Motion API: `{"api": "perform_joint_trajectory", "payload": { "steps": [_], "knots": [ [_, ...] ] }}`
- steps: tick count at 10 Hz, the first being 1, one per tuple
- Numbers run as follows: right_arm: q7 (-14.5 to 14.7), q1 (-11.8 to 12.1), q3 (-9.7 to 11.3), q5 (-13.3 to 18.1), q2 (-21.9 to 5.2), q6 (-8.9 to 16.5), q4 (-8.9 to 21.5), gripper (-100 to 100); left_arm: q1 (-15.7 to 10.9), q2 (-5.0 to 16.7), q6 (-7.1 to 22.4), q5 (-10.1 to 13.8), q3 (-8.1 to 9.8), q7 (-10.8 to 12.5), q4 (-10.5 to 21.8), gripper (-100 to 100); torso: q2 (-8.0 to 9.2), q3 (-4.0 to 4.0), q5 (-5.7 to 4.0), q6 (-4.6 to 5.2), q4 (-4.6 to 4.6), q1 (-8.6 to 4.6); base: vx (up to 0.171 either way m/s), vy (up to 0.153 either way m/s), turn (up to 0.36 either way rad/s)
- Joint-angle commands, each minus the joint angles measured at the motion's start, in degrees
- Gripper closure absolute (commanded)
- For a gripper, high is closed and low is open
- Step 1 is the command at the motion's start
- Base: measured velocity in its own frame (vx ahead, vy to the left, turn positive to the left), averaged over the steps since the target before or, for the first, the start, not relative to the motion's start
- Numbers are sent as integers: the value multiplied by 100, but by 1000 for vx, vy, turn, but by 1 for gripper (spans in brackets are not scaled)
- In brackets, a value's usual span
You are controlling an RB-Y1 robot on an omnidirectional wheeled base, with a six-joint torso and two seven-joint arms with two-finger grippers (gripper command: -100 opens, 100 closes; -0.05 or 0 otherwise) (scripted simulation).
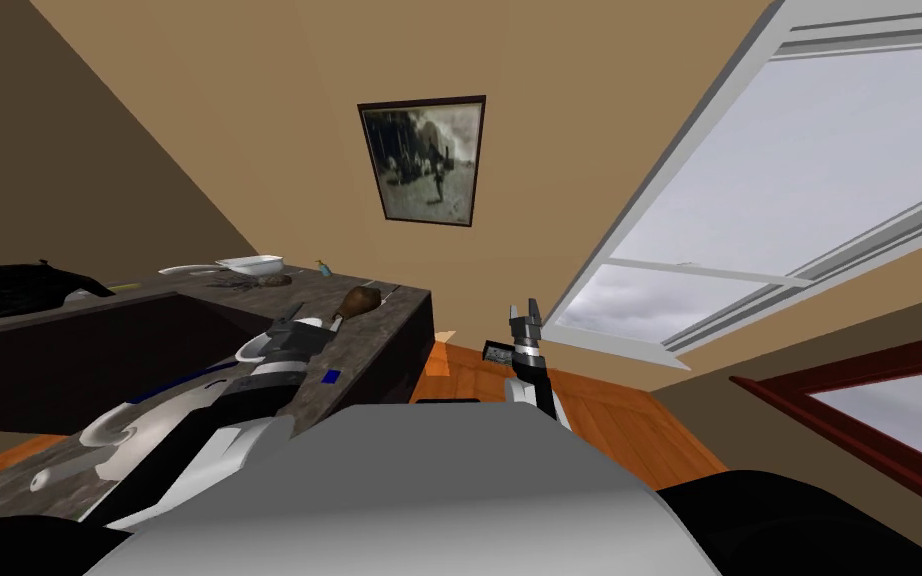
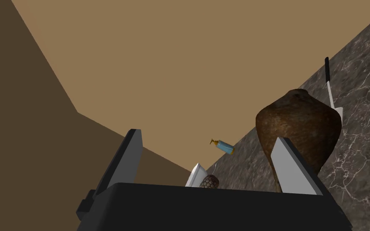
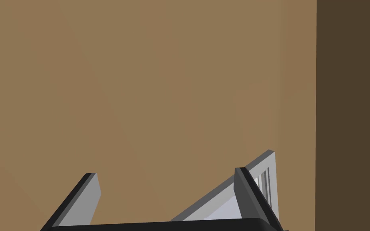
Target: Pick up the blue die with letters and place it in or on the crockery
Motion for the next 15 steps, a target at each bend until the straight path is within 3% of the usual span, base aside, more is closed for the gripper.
{"api": "perform_joint_trajectory", "payload": {
  "steps": [1,3,4,6,7,9,10,11,12,15],
  "knots": [
    [0,0,0,0,0,0,0,0,126,-10,183,77,24,100,-30,-100,0,0,0,0,0,0,124,-61,10],
    [0,0,0,0,0,0,0,0,328,81,537,387,224,415,6,-100,11,7,0,0,3,3,144,-61,34],
    [0,0,0,0,0,0,0,0,328,81,622,387,224,415,6,-100,5,3,0,0,1,1,99,-49,24],
    [0,-1,0,0,0,0,0,0,526,176,990,694,391,712,50,-100,28,16,2,-1,6,13,93,-38,67],
    [0,-1,0,0,0,0,0,0,526,176,1045,694,391,712,50,-100,24,14,2,-1,6,9,98,-41,34],
    [0,-1,0,0,0,0,0,0,718,271,1409,996,523,989,102,-100,22,13,3,0,5,16,115,-31,94],
    [0,0,-1,0,0,0,0,0,718,271,1448,996,523,989,102,-100,18,10,3,-1,4,13,86,-21,49],
    [0,-1,0,0,0,0,0,0,812,316,1641,1145,576,1119,131,-100,26,14,3,2,5,19,71,-9,77],
    [0,-1,-1,0,-1,0,0,0,812,316,1641,1145,576,1119,131,-100,33,18,5,-1,7,23,49,-7,50],
    [0,-1,-1,0,-1,0,0,0,1083,441,2154,1580,687,1479,227,-100,34,19,5,-1,8,26,86,-7,162]
  ]
}}
